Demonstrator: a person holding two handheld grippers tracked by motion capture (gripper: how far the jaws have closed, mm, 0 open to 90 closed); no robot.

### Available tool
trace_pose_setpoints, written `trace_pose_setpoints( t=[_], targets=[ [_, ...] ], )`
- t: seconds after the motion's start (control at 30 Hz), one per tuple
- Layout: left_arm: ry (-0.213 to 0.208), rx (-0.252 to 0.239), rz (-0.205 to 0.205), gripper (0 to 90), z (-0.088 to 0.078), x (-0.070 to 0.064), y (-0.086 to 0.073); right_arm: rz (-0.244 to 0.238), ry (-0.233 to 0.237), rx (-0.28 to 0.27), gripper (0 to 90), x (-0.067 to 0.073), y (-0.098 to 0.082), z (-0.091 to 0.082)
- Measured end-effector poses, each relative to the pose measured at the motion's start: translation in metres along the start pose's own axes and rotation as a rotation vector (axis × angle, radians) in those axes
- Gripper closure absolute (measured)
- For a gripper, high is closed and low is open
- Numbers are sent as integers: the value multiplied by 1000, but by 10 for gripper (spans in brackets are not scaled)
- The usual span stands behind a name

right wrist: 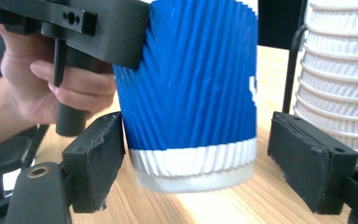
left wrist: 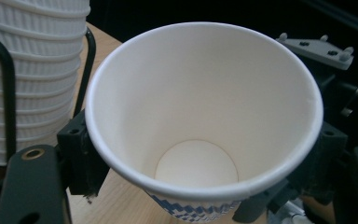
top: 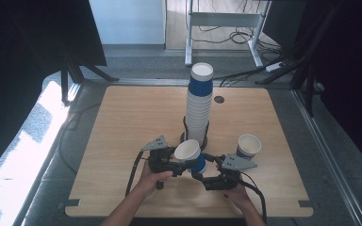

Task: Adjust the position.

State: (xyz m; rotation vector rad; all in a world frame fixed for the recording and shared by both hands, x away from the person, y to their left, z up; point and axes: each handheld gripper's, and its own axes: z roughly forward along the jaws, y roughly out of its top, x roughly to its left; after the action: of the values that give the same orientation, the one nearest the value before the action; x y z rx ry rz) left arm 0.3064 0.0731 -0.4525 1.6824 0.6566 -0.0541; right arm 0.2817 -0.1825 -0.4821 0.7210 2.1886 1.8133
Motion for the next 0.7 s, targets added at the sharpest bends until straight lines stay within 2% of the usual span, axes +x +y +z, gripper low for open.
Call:
trace_pose_setpoints(
  t=[0.2,0.4,0.7],
  targets=[
    [43,40,54,207,-1,-4,1,-16,-16,28,183,-1,-1,-2],
    [74,66,103,207,-3,-8,4,-26,-11,50,176,0,-1,-3],
    [92,84,127,207,-3,-10,4,-18,-3,45,174,-1,0,-7]
  ],
)
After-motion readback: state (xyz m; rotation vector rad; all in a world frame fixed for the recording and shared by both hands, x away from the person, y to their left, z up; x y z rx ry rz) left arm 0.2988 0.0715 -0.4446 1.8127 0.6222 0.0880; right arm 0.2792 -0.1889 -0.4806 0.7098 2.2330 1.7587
